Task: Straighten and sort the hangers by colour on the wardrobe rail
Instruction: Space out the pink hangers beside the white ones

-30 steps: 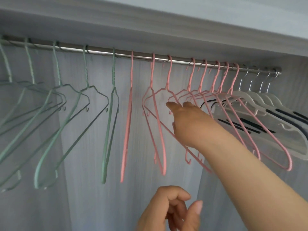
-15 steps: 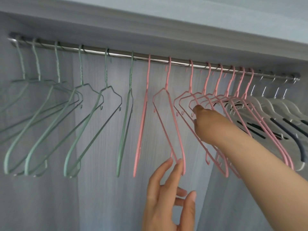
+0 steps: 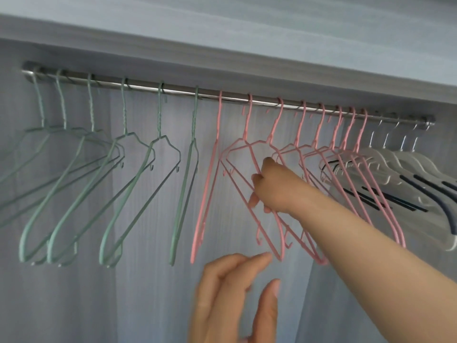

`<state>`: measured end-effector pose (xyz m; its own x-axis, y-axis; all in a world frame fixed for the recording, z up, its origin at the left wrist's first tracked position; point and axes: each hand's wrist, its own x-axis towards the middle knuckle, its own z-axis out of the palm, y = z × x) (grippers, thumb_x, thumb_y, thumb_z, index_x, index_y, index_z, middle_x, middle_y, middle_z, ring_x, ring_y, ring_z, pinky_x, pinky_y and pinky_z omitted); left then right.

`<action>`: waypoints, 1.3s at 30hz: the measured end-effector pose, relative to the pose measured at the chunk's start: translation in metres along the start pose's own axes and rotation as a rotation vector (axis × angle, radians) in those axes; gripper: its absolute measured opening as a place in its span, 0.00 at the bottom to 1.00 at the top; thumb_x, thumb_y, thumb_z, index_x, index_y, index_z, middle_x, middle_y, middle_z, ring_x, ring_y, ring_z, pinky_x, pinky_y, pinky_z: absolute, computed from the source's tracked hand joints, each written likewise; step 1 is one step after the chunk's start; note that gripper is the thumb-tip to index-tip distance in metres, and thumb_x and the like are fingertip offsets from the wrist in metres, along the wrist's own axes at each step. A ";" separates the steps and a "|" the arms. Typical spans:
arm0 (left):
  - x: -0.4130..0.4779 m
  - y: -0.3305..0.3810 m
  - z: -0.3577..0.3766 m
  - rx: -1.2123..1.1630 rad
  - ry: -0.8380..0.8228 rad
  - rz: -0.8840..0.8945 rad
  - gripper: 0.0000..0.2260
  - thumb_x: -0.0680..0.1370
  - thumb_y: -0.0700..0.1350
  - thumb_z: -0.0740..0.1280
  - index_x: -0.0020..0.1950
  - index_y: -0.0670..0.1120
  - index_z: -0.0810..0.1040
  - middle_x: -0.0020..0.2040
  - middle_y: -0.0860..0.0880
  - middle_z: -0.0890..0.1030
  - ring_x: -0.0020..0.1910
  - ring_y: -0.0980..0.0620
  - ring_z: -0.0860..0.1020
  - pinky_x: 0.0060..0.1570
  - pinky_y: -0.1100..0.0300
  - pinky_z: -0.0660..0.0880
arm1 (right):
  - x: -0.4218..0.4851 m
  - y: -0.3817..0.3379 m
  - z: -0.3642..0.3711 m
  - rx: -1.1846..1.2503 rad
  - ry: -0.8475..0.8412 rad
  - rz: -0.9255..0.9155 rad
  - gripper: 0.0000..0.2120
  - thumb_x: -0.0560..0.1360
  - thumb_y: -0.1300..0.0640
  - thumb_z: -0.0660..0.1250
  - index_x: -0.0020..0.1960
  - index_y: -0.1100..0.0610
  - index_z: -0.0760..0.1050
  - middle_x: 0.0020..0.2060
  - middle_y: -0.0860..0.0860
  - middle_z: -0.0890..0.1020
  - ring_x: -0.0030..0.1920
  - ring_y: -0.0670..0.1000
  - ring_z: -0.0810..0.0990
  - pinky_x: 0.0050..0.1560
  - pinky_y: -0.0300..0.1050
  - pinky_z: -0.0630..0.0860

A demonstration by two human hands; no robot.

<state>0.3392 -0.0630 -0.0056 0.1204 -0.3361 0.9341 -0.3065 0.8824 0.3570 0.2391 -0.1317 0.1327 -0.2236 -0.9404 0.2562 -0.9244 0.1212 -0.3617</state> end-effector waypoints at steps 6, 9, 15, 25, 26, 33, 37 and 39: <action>0.017 -0.019 -0.030 0.057 0.130 -0.001 0.15 0.72 0.52 0.62 0.58 0.63 0.71 0.56 0.62 0.74 0.50 0.64 0.74 0.48 0.74 0.70 | 0.008 0.003 0.007 0.022 0.075 0.012 0.08 0.76 0.67 0.56 0.54 0.65 0.67 0.55 0.63 0.76 0.48 0.58 0.77 0.33 0.42 0.71; 0.017 -0.032 -0.029 0.096 0.070 -0.084 0.18 0.71 0.54 0.62 0.61 0.60 0.69 0.63 0.63 0.70 0.53 0.67 0.74 0.52 0.78 0.68 | 0.011 0.006 0.008 0.053 0.100 0.003 0.13 0.77 0.64 0.52 0.60 0.67 0.66 0.53 0.64 0.77 0.52 0.63 0.79 0.46 0.50 0.78; 0.013 -0.045 -0.026 0.101 0.033 -0.113 0.19 0.76 0.61 0.53 0.64 0.59 0.67 0.65 0.62 0.70 0.53 0.64 0.78 0.53 0.72 0.73 | -0.011 0.000 -0.001 -0.329 0.254 -0.004 0.25 0.80 0.50 0.51 0.72 0.61 0.51 0.61 0.61 0.75 0.58 0.62 0.76 0.52 0.50 0.73; 0.007 -0.053 -0.017 0.103 -0.080 -0.172 0.18 0.73 0.63 0.57 0.62 0.63 0.69 0.47 0.65 0.81 0.42 0.71 0.79 0.42 0.73 0.77 | -0.051 -0.038 0.022 -0.215 0.111 -0.286 0.23 0.79 0.59 0.54 0.72 0.58 0.52 0.65 0.55 0.68 0.62 0.55 0.73 0.56 0.43 0.70; 0.006 -0.056 -0.016 0.122 -0.103 -0.163 0.17 0.72 0.58 0.59 0.61 0.62 0.70 0.46 0.64 0.82 0.40 0.70 0.79 0.39 0.72 0.77 | -0.050 -0.038 0.027 -0.176 0.080 -0.252 0.26 0.79 0.59 0.53 0.74 0.58 0.47 0.67 0.55 0.68 0.63 0.55 0.73 0.57 0.42 0.69; 0.003 -0.058 -0.011 0.143 -0.187 -0.069 0.14 0.71 0.52 0.61 0.57 0.60 0.73 0.39 0.62 0.84 0.34 0.67 0.80 0.33 0.73 0.76 | -0.030 -0.031 0.046 0.077 0.095 -0.070 0.31 0.78 0.66 0.53 0.75 0.60 0.40 0.60 0.56 0.76 0.56 0.54 0.77 0.44 0.39 0.70; 0.003 -0.061 -0.019 0.094 -0.201 -0.122 0.16 0.76 0.62 0.52 0.52 0.61 0.77 0.42 0.66 0.82 0.37 0.69 0.80 0.41 0.77 0.74 | -0.024 -0.024 0.050 0.106 0.154 -0.067 0.30 0.77 0.67 0.52 0.75 0.59 0.43 0.60 0.56 0.77 0.53 0.55 0.79 0.43 0.40 0.71; 0.004 -0.067 -0.033 0.014 -0.235 -0.324 0.19 0.61 0.74 0.59 0.39 0.66 0.81 0.35 0.64 0.82 0.40 0.62 0.82 0.44 0.71 0.76 | -0.022 -0.021 0.052 0.111 0.174 -0.064 0.30 0.77 0.67 0.51 0.75 0.59 0.44 0.57 0.58 0.78 0.51 0.57 0.79 0.40 0.41 0.69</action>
<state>0.3913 -0.1129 -0.0256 -0.0056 -0.6638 0.7479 -0.3011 0.7143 0.6317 0.2797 -0.1297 0.0886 -0.2241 -0.8748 0.4296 -0.9009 0.0179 -0.4336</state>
